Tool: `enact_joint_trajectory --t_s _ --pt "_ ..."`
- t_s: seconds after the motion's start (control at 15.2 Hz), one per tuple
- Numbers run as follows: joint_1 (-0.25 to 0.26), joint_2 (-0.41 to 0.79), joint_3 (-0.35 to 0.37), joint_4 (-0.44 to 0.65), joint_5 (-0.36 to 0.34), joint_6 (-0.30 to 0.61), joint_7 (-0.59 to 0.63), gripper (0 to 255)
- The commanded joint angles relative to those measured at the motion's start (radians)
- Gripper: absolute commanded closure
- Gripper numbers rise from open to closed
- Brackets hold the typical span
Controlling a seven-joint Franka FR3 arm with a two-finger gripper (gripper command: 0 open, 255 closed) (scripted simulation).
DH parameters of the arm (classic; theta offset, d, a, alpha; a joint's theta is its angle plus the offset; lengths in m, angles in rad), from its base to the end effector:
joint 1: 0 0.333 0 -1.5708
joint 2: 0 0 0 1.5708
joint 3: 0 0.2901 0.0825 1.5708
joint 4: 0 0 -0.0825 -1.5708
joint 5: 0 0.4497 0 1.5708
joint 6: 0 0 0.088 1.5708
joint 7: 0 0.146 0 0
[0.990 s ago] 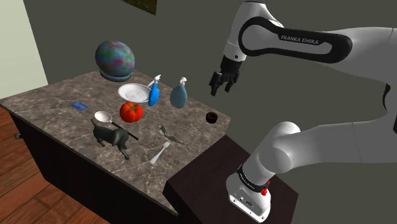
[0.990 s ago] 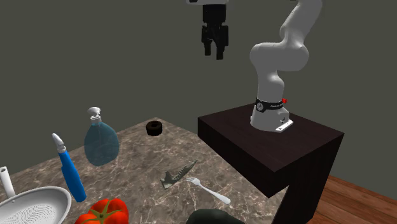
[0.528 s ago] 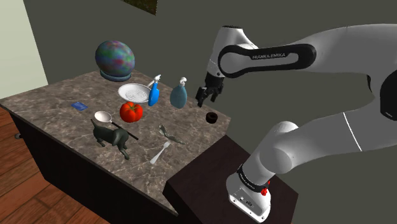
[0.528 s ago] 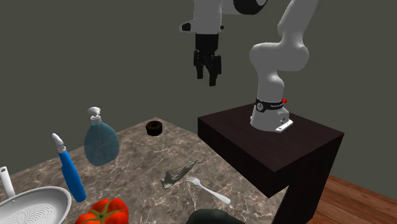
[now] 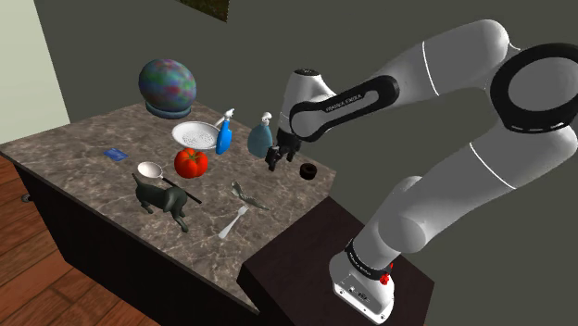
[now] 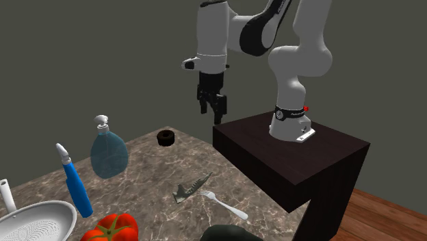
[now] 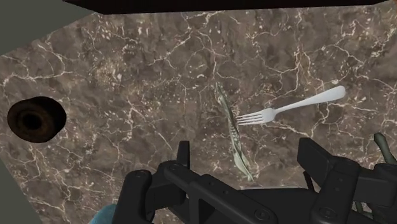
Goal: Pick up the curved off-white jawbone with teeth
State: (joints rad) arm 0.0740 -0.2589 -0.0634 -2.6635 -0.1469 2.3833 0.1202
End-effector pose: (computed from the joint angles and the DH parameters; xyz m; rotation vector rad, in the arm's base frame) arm 0.4539 0.0024 0.2091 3.0567 0.0007 -0.0234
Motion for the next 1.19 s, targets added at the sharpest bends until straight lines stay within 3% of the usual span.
enact_joint_trajectory --t_s 0.0,0.59,1.12 --pt "-0.001 0.08 -0.001 0.011 -0.014 0.075 -0.005 0" --pt "0.011 0.484 0.001 0.144 -0.11 0.359 0.036 0" --pt "0.057 0.804 -0.031 0.335 -0.182 0.5 0.074 0"
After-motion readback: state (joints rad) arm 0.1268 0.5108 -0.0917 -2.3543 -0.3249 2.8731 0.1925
